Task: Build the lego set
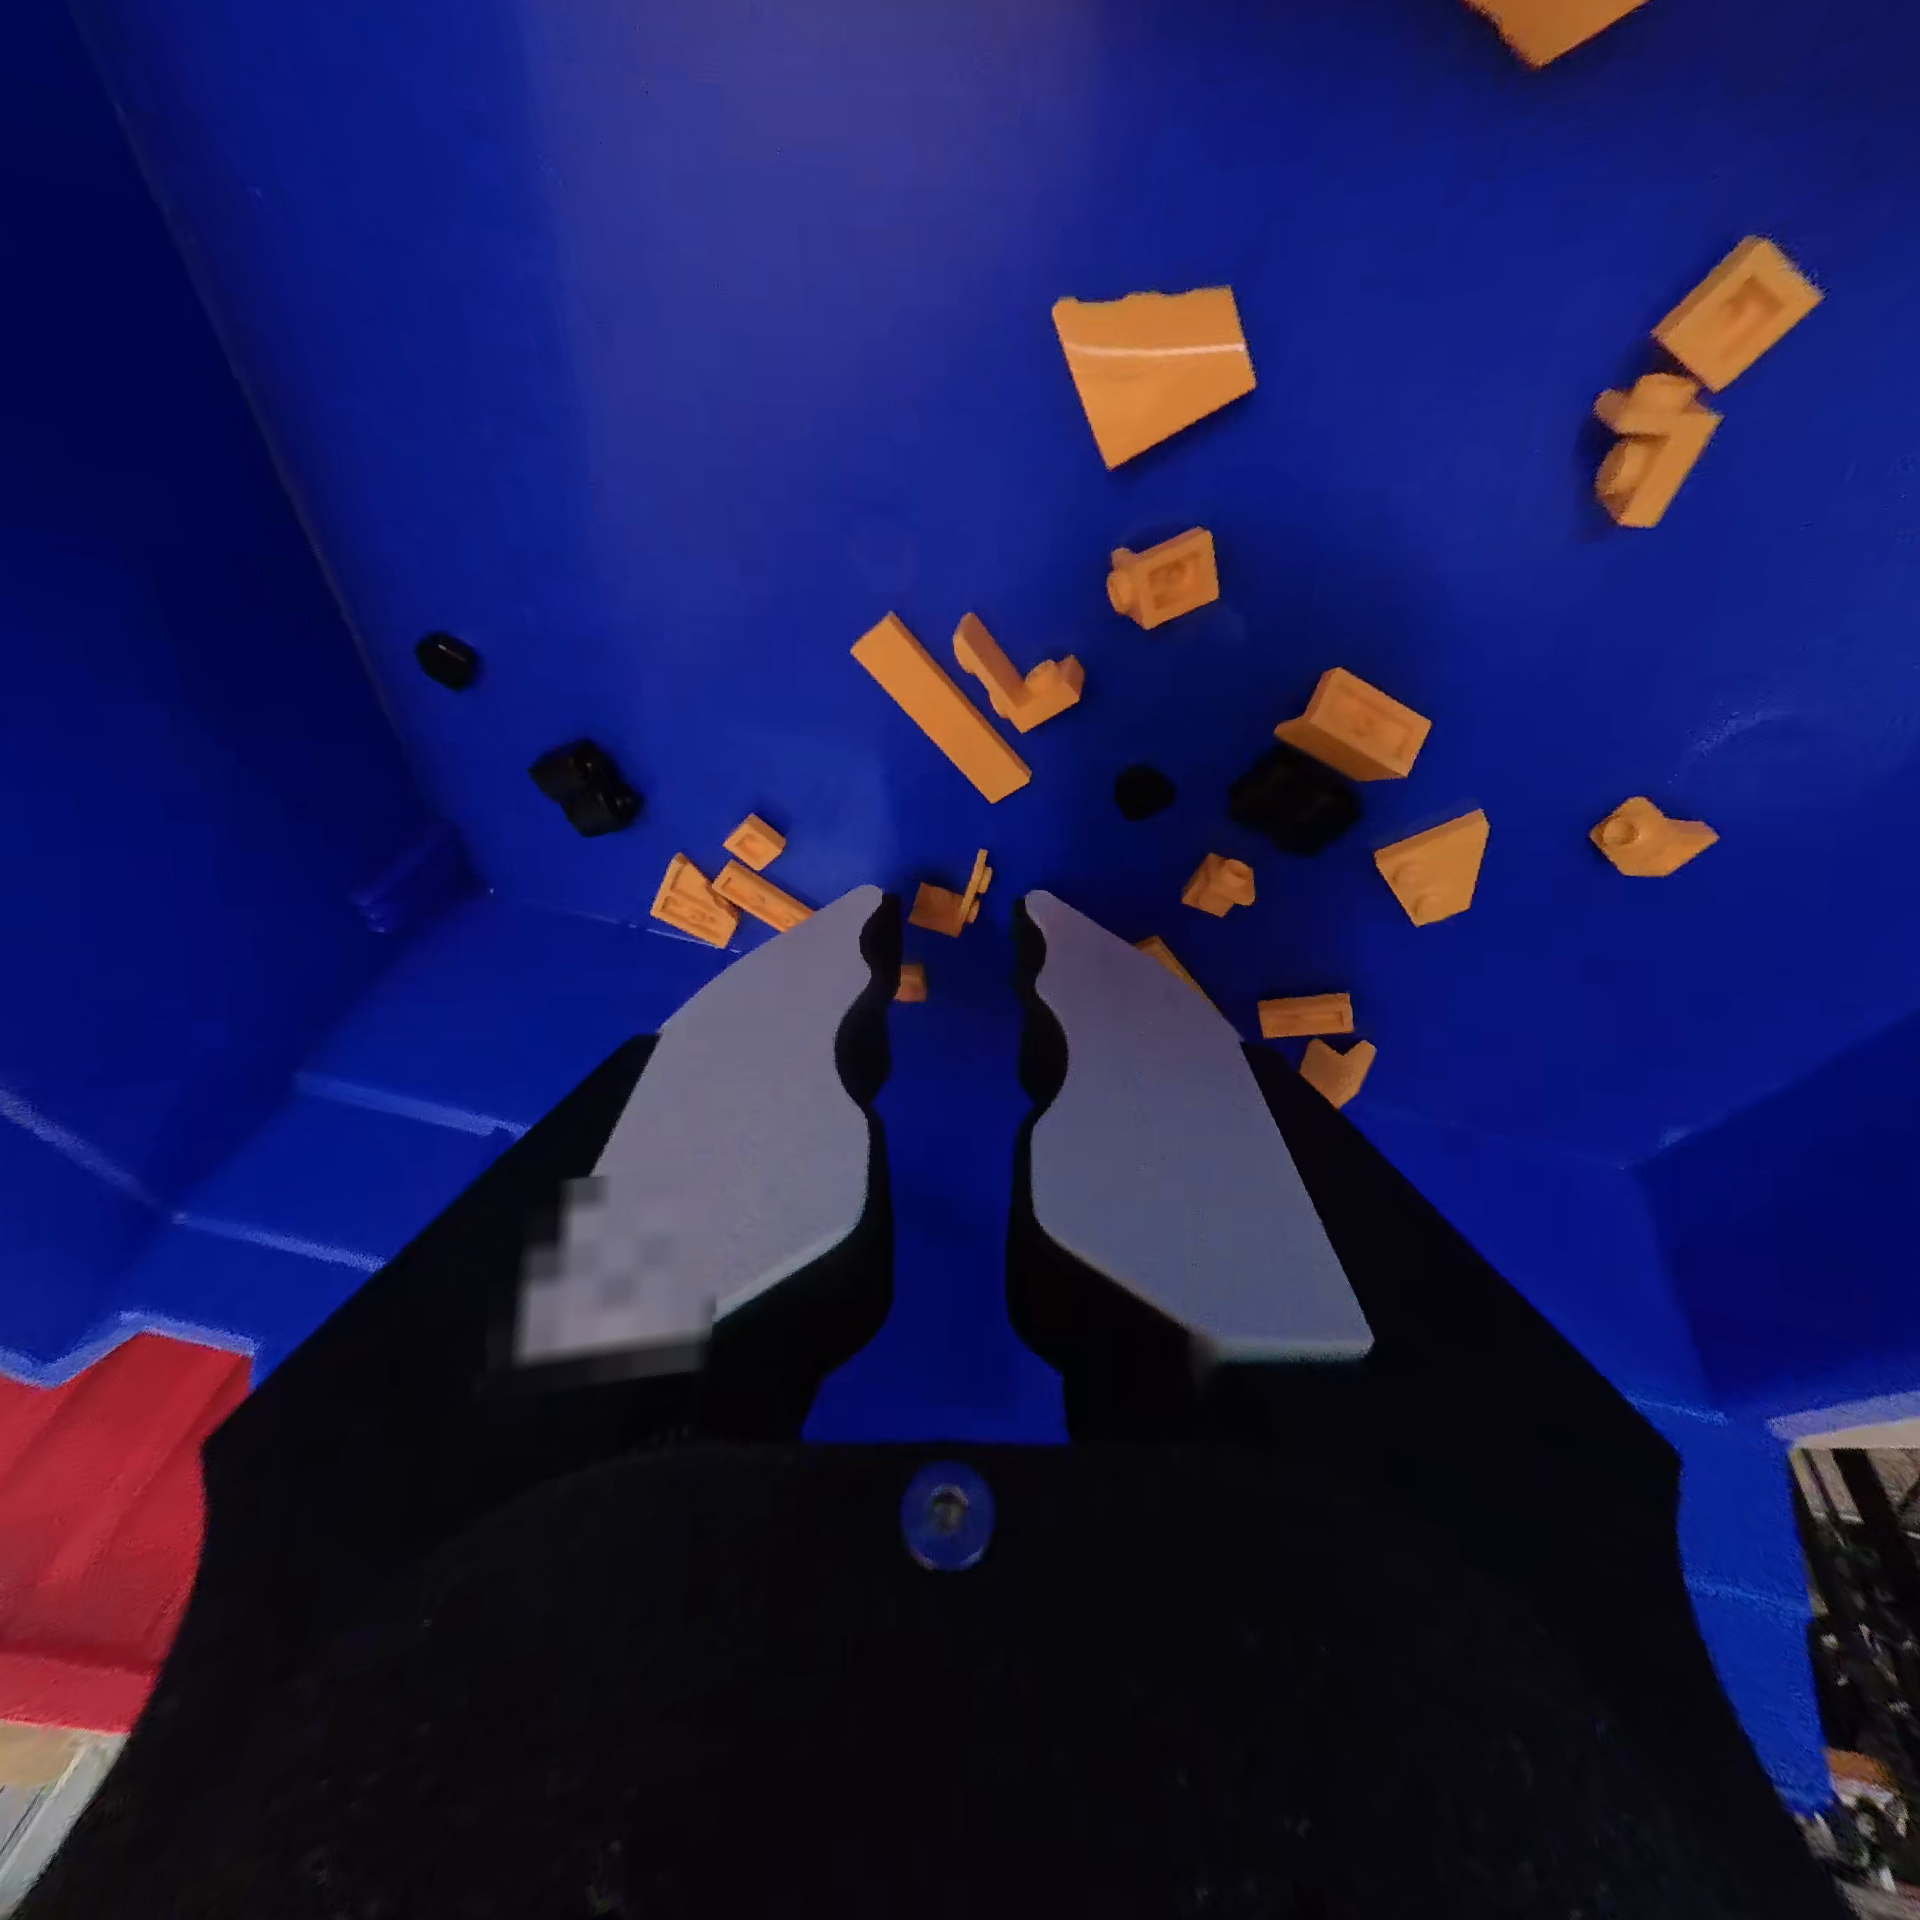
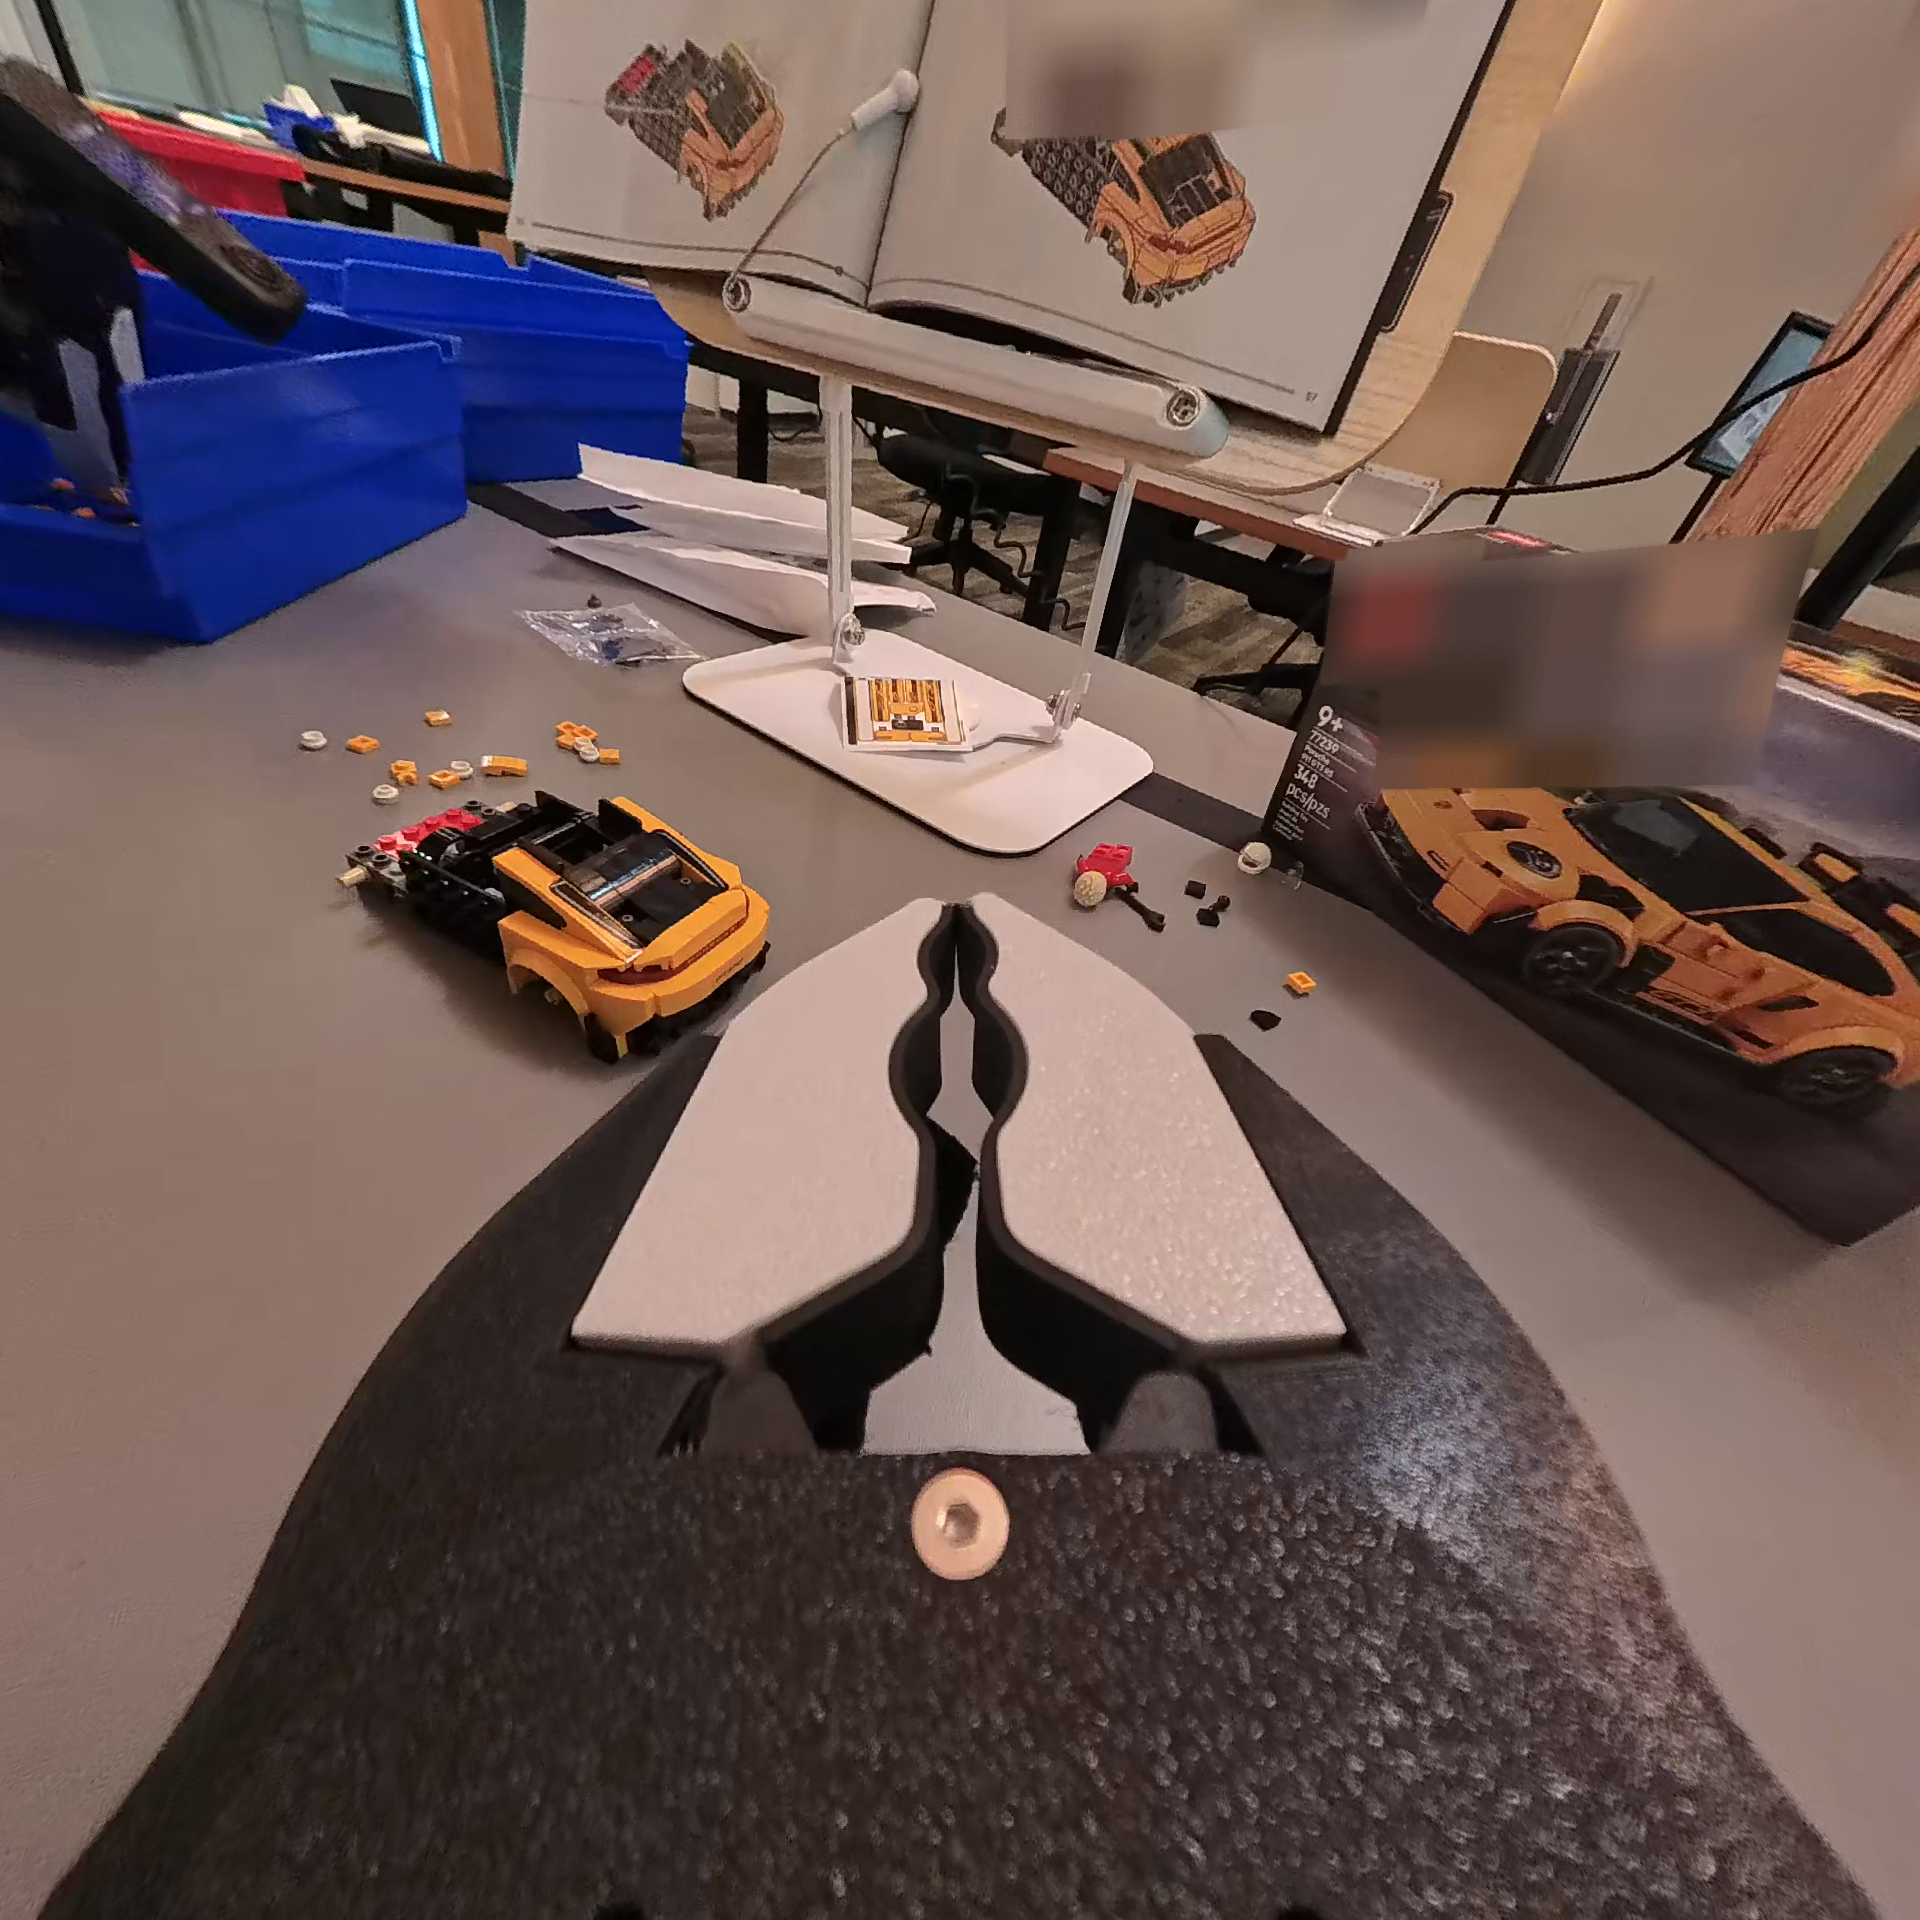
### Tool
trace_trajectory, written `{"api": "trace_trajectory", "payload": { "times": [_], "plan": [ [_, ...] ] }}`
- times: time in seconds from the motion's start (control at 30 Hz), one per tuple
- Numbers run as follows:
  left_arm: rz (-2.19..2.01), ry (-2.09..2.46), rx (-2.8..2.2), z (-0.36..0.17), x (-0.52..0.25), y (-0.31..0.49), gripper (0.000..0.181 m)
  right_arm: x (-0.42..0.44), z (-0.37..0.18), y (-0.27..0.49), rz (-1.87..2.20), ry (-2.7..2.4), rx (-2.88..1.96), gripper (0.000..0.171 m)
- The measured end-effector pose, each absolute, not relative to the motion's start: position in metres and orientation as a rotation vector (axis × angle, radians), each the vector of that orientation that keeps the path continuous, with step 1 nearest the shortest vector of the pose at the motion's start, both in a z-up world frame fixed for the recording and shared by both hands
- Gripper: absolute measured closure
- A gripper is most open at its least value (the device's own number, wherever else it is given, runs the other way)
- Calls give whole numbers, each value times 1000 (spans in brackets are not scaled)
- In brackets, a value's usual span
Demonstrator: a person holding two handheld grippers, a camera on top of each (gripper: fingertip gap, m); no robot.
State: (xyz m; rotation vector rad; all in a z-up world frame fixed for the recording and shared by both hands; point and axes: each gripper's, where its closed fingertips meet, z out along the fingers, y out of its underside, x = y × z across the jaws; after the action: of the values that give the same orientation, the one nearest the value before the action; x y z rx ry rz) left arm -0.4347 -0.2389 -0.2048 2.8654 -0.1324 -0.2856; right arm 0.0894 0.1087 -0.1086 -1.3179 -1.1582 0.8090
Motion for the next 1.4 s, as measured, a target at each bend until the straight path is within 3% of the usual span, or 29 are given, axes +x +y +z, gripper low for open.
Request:
{"api": "trace_trajectory", "payload": {
  "times": [0.23,0.37,0.7,0.87,1.03,1.27,1.4],
  "plan": [
    [-184,-148,2903,-205,-421,-237,169,89,-110,109,806,-1164,-1324,171],
    [11,-184,3022,-195,-393,-223,159,88,-112,109,808,-1172,-1328,171],
    [-4,-404,3055,-203,-375,-209,152,88,-113,107,808,-1183,-1325,171],
    [-36,-450,3035,-210,-375,-205,164,88,-113,108,803,-1187,-1324,171],
    [-50,-474,3079,-206,-372,-201,164,88,-113,107,805,-1188,-1321,171],
    [78,-515,3558,-133,-306,-150,165,88,-109,101,796,-1212,-1281,171],
    [484,-611,3944,-70,-220,-114,165,83,-106,87,816,-1257,-1229,171]
  ]
}}
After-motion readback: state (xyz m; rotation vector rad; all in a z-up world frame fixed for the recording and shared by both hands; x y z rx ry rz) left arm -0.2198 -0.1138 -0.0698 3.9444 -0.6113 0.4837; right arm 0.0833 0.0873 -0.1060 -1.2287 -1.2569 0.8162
